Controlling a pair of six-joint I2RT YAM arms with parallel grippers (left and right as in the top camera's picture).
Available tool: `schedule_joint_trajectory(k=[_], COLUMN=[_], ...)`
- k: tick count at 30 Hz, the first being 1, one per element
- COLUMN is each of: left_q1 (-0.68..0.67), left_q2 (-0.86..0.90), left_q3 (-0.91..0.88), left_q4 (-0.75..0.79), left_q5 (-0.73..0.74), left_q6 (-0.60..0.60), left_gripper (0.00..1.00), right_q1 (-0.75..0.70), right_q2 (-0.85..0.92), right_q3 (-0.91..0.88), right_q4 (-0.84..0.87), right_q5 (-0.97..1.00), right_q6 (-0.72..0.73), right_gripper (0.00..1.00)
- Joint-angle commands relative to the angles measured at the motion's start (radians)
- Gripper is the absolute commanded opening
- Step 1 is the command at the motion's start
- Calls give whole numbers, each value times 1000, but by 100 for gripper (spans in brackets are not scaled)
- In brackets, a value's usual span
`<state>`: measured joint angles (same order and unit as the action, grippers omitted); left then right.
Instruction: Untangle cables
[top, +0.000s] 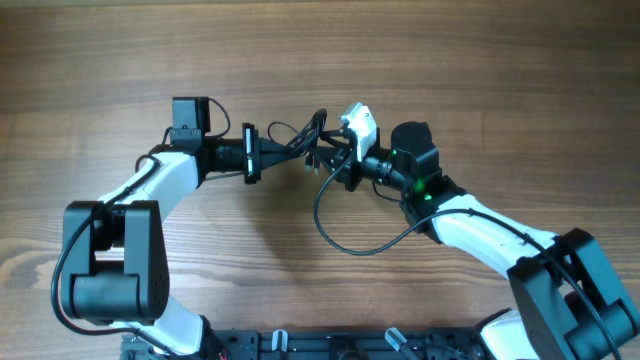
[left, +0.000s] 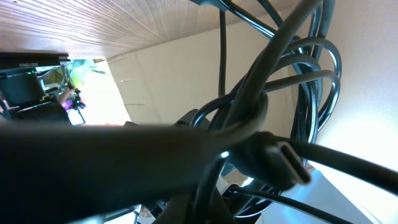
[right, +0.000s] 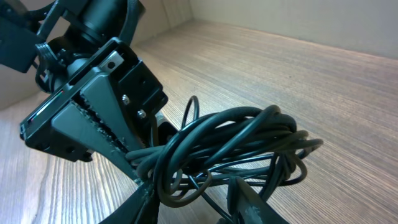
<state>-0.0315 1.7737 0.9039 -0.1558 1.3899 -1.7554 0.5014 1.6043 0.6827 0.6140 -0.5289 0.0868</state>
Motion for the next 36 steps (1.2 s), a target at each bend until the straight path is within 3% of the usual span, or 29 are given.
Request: schedule_joint_trajectory(k=[1, 2, 3, 5, 9, 18, 27, 32, 36], left_q1=[3, 3, 3, 3, 3, 3, 3, 3, 1], left_q2=[-14, -14, -14, -14, -14, -14, -14, -14, -14], left_q3=[-1, -1, -1, -1, -1, -1, -1, -1, -1], left_q4=[-1, -1, -1, 0, 0, 0, 8, 10, 10], left_q5=[50, 50, 50, 50, 37, -147, -603, -747, -767], left_q6=[21, 21, 21, 21, 21, 53, 447, 755, 967], left_gripper=[4, 4, 4, 4, 4, 4, 4, 4, 4], right_q1=[0, 0, -1, -3, -25, -170, -288, -341, -349], right_q2=[23, 23, 23, 23, 23, 23, 23, 23, 23], right_q3=[16, 16, 16, 16, 16, 16, 16, 16, 16], right_q4=[-18, -24, -29, -36, -77, -336, -417, -379, -303], right_q5=[46, 46, 46, 46, 46, 0, -353, -527, -534], right_q6=[16, 16, 17, 17, 34, 257, 449, 621, 768], right_gripper=[38, 38, 32, 8, 4, 4, 4, 4, 4])
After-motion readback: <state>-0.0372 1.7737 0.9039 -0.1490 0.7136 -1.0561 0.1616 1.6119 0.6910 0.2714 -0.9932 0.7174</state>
